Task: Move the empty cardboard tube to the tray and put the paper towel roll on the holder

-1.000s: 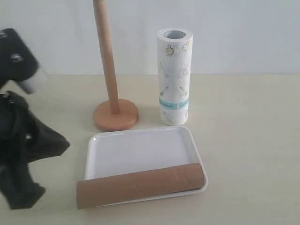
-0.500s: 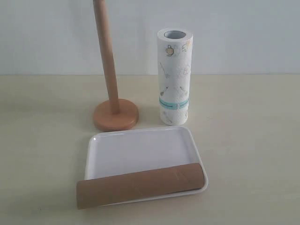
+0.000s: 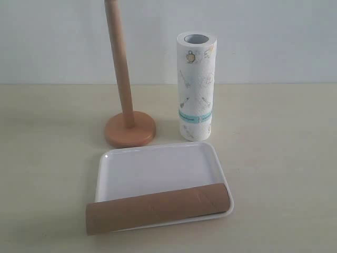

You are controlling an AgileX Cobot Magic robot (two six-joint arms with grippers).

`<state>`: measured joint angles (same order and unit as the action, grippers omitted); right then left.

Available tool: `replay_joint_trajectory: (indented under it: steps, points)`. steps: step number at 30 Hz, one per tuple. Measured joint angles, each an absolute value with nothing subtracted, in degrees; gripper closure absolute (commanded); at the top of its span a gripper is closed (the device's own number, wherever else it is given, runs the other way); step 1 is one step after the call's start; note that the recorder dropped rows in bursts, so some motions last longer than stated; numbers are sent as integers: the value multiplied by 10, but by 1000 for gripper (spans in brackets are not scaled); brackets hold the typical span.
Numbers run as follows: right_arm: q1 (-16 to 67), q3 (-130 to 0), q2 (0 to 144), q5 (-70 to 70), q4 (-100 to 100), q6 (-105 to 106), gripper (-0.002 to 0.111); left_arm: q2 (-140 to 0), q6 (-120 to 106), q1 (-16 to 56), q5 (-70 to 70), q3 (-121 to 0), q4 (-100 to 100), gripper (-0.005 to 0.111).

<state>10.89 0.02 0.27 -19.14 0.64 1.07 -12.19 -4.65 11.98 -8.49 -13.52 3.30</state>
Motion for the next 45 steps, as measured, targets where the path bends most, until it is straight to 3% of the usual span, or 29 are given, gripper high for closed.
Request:
replay_joint_trajectory:
  steps: [8, 16, 45]
  points:
    - [109, 0, 3, -191, 6, 11, 107, -7, -47, 106, -79, -6, 44, 103]
    - [109, 0, 3, -191, 6, 11, 107, -2, -47, 97, -170, -2, 44, 103]
    - [109, 0, 3, -191, 6, 11, 107, -2, -11, 66, -176, -2, 44, 103]
